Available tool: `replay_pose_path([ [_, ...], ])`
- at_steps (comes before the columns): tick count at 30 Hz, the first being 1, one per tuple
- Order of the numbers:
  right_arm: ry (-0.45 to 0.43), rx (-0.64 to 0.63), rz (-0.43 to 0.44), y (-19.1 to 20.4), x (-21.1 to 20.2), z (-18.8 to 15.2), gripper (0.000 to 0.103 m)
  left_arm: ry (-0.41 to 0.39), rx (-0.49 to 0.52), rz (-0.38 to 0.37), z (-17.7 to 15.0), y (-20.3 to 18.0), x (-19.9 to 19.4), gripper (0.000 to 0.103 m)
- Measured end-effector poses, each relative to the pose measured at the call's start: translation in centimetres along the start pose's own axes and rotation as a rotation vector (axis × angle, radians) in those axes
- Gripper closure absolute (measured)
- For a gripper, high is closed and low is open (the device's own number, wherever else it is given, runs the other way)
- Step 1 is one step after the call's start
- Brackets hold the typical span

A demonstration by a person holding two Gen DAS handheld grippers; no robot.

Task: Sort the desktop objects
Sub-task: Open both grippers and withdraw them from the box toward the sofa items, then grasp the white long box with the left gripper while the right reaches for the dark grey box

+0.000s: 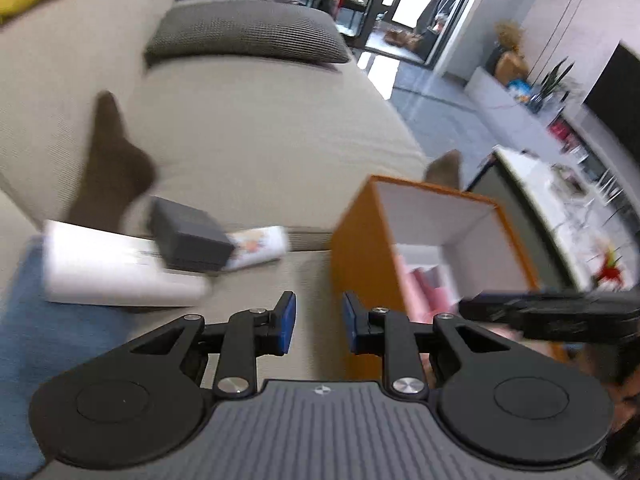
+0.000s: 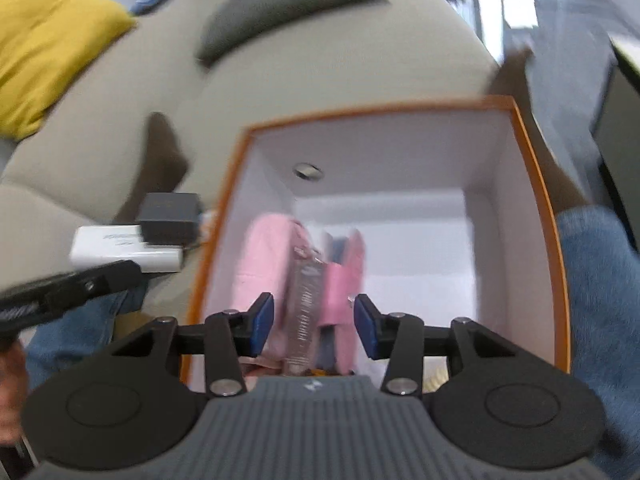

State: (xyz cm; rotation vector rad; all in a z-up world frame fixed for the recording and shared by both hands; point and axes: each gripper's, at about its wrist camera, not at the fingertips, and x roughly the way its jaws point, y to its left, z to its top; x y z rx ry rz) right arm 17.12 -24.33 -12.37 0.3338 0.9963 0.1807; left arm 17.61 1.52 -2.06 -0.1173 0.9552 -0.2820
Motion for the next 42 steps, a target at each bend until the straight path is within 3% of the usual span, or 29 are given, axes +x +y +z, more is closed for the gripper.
replay_pose_path([
  [7, -0.084, -0.239, 0.102, 5.0, -2.0, -0.1, 0.056, 0.057, 0.072, 0.144, -0.9, 3.0, -2.9, 0.075],
  [16, 0.008, -0.472, 0.141, 11.3, 1.9, 0.1, 0.055, 0.072, 0.039, 0.234, -1.4, 7.3, -4.1, 0.072],
  [22, 0.061, -0.629, 0.112, 14.4, 5.7, 1.4, 0.05, 0.041, -0.023, 0.265, 0.4, 10.4, -4.1, 0.059],
  [23, 0.071, -0.657, 0.11, 14.9, 6.5, 1.6, 0.049, 0.035, -0.04, 0.267, 0.8, 11.0, -4.0, 0.05],
  [30, 0.106, -0.914, 0.081, 18.7, 12.3, 3.0, 0.041, 0.076, -0.138, 0.24, 2.7, 15.1, -1.3, 0.046],
  [34, 0.145, -1.092, 0.051, 20.1, 15.4, 3.4, 0.041, 0.102, -0.128, 0.233, 3.3, 16.3, 0.1, 0.044],
  [42, 0.178, -1.376, 0.024, 21.1, 19.4, 2.7, 0.041, 0.141, -0.179, 0.14, 4.1, 18.1, 2.3, 0.036],
])
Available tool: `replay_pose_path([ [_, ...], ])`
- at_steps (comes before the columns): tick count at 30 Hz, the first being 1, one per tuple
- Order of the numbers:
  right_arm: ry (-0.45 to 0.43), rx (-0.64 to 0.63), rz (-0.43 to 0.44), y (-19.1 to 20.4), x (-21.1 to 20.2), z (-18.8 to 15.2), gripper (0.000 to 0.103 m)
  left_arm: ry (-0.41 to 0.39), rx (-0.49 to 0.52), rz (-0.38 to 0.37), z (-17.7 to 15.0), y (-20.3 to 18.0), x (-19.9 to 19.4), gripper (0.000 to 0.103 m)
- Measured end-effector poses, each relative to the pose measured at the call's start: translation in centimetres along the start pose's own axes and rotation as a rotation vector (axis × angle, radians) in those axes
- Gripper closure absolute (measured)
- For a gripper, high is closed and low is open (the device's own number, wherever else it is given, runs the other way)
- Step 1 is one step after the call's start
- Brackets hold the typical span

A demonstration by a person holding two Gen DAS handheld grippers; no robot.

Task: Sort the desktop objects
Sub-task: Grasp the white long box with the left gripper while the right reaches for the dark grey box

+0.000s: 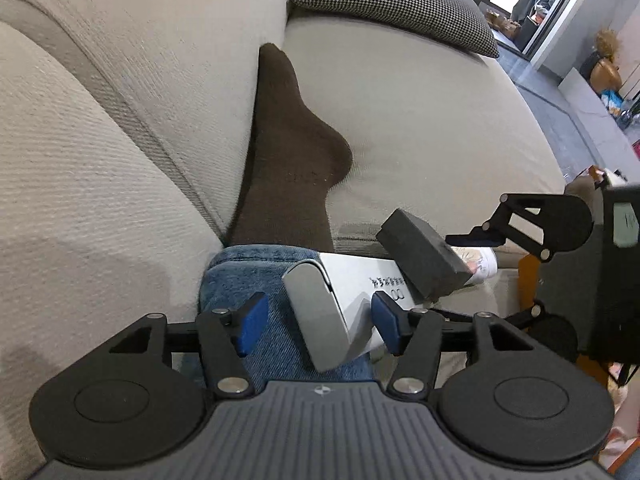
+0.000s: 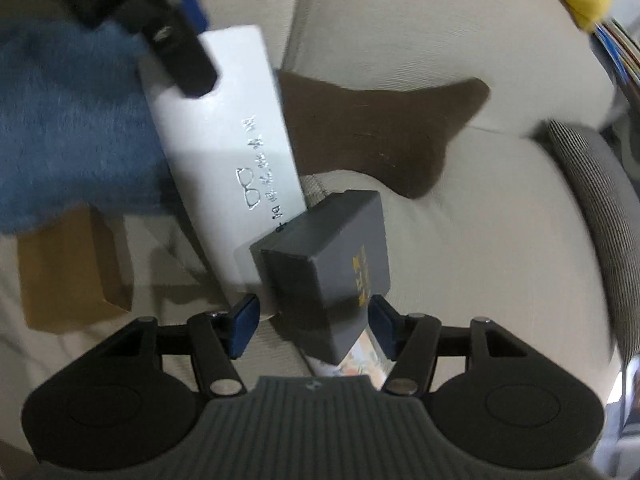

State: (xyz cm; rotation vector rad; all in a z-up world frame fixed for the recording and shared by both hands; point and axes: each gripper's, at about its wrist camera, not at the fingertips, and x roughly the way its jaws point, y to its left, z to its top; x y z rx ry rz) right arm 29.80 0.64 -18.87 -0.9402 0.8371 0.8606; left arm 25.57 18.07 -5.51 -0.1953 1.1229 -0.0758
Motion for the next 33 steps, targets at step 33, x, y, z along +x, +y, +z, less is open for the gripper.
replay_pose_path([
  [33, 0.097, 0.269, 0.19, 1.1, -7.0, -4.5, 0.071, 0.023, 0.03, -0.143, -8.3, -7.2, -2.7, 0.068],
])
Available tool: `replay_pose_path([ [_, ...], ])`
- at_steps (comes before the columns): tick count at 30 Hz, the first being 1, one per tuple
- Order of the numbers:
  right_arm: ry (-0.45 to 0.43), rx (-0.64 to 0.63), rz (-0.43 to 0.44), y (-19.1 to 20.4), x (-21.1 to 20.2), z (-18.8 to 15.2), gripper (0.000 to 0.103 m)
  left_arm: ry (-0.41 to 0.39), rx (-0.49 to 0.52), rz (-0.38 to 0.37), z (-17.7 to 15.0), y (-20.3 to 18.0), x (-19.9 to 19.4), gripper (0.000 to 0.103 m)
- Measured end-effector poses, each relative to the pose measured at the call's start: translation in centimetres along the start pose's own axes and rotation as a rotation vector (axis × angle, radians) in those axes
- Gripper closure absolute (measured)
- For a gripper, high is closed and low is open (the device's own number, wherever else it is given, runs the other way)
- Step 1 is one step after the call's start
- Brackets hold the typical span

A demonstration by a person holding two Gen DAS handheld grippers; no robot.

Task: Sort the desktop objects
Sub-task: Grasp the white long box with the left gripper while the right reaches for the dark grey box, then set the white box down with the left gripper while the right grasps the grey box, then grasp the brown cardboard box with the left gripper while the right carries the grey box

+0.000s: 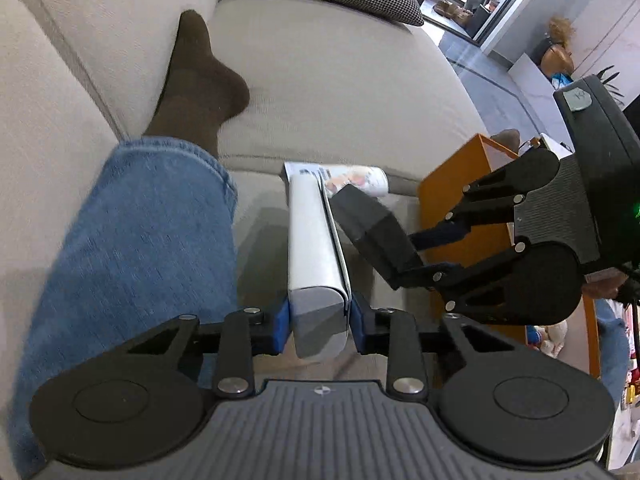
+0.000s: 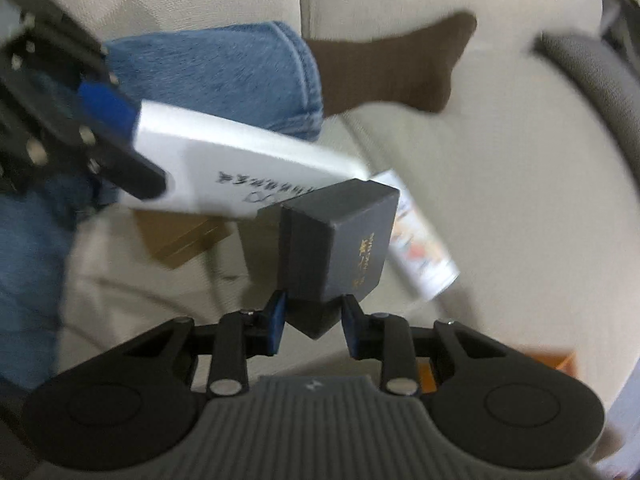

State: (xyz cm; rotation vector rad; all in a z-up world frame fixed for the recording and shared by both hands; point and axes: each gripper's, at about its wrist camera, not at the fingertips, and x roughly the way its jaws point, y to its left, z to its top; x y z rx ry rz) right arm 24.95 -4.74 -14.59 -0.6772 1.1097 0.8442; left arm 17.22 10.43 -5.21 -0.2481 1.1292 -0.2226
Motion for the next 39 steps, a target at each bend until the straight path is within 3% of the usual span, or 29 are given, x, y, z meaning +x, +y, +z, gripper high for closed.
replay_pose_path([
  [6, 0.031, 0.079, 0.075, 0.9, -0.4, -1.0, 0.078, 0.009, -0.026, -0.068, -1.4, -1.4, 0.2, 0.068],
  [11, 0.023, 0.073, 0.047, 2.0, -1.4, -1.5, 0.073, 0.028, -0.009, -0.071, -2.9, -1.7, 1.1, 0.068],
  [14, 0.012, 0.083, 0.034, 2.1, -2.0, -2.1, 0.063, 0.046, 0.03, -0.07, -3.6, -2.0, 1.2, 0.068],
  [16, 0.017, 0.116, 0.048, 1.7, -2.2, -2.2, 0.055, 0.05, 0.051, -0.061, -4.1, -2.3, 1.1, 0.068],
  [19, 0.02, 0.191, 0.074, 0.7, -2.2, -2.3, 0.054, 0.052, 0.083, -0.039, -4.2, -2.4, 1.2, 0.068],
  [24, 0.036, 0.366, 0.135, -1.2, -1.1, -2.5, 0.053, 0.068, 0.141, -0.063, -5.3, -3.1, 0.9, 0.068],
  [29, 0.035, 0.456, 0.109, -1.2, -0.8, -2.0, 0.051, 0.04, 0.109, -0.037, -5.1, -2.3, -0.1, 0.068],
  [33, 0.038, 0.538, 0.077, -1.7, -0.5, -1.6, 0.05, 0.013, 0.122, 0.032, -4.4, -1.7, -0.6, 0.066],
  [39, 0.078, 0.537, 0.003, -1.6, 0.7, -1.0, 0.054, 0.037, 0.15, 0.081, -3.7, -1.1, 0.6, 0.062],
])
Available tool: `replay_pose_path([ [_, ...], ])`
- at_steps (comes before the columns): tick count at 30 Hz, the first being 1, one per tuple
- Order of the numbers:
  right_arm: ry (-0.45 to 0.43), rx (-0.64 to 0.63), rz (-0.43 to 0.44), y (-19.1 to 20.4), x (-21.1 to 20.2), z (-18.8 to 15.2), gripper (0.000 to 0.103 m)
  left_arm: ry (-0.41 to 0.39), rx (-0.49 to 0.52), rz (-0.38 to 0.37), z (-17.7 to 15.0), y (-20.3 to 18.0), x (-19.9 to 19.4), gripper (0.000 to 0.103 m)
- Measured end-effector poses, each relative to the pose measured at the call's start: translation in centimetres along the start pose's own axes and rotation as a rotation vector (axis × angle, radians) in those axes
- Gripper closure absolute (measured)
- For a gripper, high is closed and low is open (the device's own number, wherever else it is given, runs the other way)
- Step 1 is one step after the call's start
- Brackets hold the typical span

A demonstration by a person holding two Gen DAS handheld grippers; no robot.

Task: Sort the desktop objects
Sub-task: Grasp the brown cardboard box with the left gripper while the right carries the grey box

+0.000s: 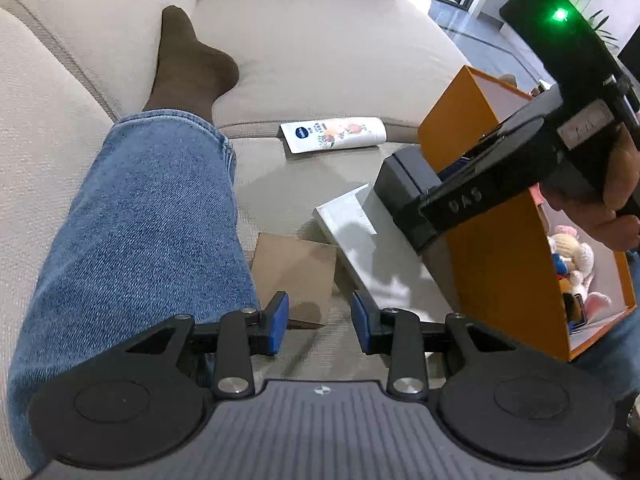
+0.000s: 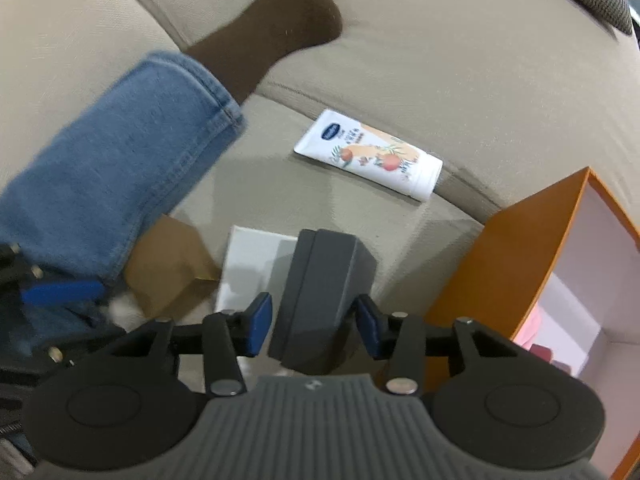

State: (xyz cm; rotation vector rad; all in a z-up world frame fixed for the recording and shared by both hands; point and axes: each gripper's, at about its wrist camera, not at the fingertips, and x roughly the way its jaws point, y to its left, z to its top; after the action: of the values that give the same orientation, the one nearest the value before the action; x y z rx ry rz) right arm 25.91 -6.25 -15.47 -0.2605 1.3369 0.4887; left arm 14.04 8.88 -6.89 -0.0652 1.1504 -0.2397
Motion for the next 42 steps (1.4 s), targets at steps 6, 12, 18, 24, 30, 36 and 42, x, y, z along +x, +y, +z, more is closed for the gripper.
replay_pose_path([
  [6, 0.008, -0.059, -0.071, 0.5, 0.6, -0.1, 0.065, -0.019, 0.069, 0.081, 0.3, -1.0, 0.9, 0.049],
  [12, -0.095, -0.073, -0.063, -0.2, -2.6, -0.9, 0.068, 0.01, 0.148, 0.138, 0.2, -2.0, 2.4, 0.047],
  [18, -0.222, -0.06, -0.009, -1.3, -7.1, -2.7, 0.068, 0.06, 0.236, 0.218, 0.5, -3.2, 4.6, 0.041],
  [24, -0.358, 0.05, 0.05, -4.3, -12.5, -5.6, 0.068, 0.085, 0.255, 0.269, 0.9, -4.2, 5.6, 0.029],
  [30, -0.473, 0.188, -0.027, -8.5, -16.7, -9.9, 0.068, 0.117, 0.344, 0.36, 0.6, -5.9, 7.8, 0.016],
  [36, -0.432, 0.343, -0.068, -12.5, -15.3, -13.7, 0.068, 0.142, 0.444, 0.485, 0.1, -6.5, 9.9, 0.015],
  [42, -0.387, 0.472, -0.044, -15.4, -12.3, -16.3, 0.068, 0.131, 0.463, 0.502, 0.2, -6.0, 9.8, 0.029],
])
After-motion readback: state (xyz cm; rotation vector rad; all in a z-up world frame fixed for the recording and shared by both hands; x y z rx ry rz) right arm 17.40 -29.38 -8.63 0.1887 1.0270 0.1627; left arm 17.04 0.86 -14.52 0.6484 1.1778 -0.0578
